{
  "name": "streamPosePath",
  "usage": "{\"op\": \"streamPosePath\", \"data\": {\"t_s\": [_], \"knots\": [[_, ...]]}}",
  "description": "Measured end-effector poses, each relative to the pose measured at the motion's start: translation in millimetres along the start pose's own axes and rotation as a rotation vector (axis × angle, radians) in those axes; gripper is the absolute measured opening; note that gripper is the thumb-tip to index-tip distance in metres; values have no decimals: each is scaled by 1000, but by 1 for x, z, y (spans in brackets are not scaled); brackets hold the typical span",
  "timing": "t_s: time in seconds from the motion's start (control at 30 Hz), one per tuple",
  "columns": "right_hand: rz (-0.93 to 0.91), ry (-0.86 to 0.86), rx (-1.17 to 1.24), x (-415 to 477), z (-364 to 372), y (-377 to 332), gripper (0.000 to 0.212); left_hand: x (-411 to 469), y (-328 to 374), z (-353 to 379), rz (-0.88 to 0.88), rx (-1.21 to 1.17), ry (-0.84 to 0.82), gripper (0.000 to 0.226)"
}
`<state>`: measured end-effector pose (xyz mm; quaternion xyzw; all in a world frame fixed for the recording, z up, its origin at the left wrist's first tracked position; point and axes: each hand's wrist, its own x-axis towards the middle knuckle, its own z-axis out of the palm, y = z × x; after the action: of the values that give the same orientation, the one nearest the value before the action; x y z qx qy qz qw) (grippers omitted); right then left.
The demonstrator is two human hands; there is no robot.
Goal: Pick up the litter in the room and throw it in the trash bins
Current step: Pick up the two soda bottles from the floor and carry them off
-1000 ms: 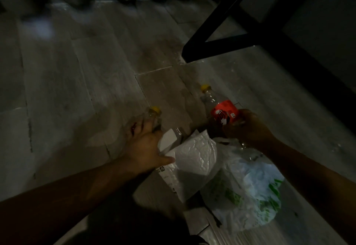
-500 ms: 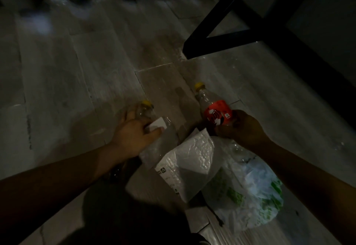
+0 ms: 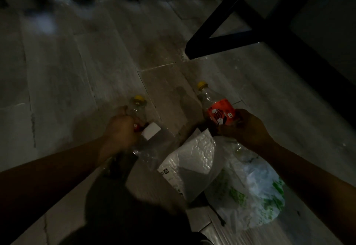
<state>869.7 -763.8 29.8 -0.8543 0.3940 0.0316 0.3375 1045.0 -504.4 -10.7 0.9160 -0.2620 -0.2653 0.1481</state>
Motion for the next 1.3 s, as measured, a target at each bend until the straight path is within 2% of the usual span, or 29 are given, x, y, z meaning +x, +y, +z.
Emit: {"op": "streamPosePath", "data": {"t_s": [0.07,0.13,0.2,0.27,0.33,0.43,0.5,0.6,0.7,0.73,0.83,1.0,1.1,1.23,1.3], "knots": [[5,15,-14,-1,-4,1,73,2,-5,-2,17,60,-30,45],[10,22,-31,-1,-7,2,72,1,-10,-1,50,98,-43,40],[30,23,-8,1,-10,5,68,0,-17,1,89,108,7,36],[51,16,33,1,-13,7,64,-2,-22,2,113,45,94,46],[58,7,62,0,-12,8,63,-3,-24,-1,66,-85,144,61],[28,24,76,-1,-9,6,63,-3,-21,-9,-72,-258,142,89],[20,42,88,-3,-8,3,64,-2,-17,-12,-156,-281,115,104],[23,53,129,-10,-8,-4,64,-6,-11,-22,-225,-329,78,103],[10,53,189,-15,-10,-20,64,-14,-8,-35,-222,-348,46,90],[2,61,197,-16,-11,-29,62,-19,-6,-41,-213,-361,36,92],[0,63,258,-17,-13,-57,60,-29,-4,-67,-209,-412,39,119],[-50,-26,323,-8,-18,-112,38,-27,-5,-122,-222,-621,98,116],[-92,-27,332,0,-33,-159,40,-30,-2,-164,-235,-686,138,100],[-63,-41,361,-14,-63,-226,40,-54,12,-231,-257,-755,136,105],[-30,-54,390,-34,-85,-255,39,-74,22,-263,-267,-771,132,96]]}}
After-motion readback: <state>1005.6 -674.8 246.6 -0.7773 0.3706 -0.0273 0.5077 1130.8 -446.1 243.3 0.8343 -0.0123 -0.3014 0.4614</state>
